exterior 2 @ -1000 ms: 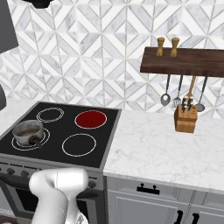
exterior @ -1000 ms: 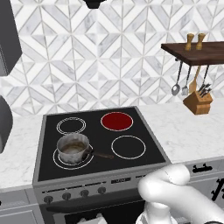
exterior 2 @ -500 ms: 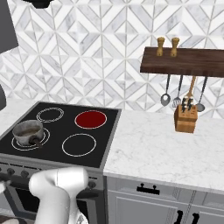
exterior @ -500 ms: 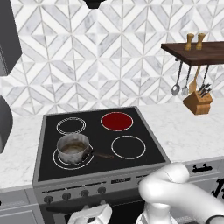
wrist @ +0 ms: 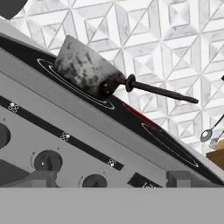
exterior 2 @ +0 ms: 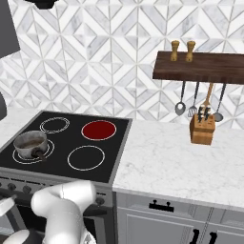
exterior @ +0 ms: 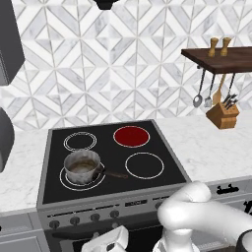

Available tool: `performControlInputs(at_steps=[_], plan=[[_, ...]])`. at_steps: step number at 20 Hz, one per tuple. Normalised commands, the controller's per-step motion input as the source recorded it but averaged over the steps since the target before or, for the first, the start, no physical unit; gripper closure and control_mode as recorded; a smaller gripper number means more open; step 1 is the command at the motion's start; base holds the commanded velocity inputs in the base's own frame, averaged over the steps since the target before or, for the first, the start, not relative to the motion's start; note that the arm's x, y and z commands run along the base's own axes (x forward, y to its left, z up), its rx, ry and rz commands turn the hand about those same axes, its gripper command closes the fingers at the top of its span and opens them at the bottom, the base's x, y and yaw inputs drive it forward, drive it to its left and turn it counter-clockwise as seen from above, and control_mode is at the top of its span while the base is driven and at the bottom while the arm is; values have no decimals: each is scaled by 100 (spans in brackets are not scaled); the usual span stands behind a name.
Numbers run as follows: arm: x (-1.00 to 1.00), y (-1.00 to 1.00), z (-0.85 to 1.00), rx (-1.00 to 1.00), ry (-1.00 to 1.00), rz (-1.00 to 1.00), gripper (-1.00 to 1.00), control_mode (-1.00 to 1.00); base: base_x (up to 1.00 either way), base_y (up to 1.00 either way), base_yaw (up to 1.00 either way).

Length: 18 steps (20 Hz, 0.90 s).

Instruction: Turn off the rear right burner of the stove.

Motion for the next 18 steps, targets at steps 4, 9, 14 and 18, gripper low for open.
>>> performControlInputs(at_steps=[4,9,14,18], plan=[[33,0,0,0,-6,7,-100,-100,0,0,0],[25,0,-1,0,0,1,-100,-100,0,0,0],[1,4,-14,0,-2,0,-100,-100,0,0,0],[5,15,-19,2,-6,0,-100,-100,0,0,0]])
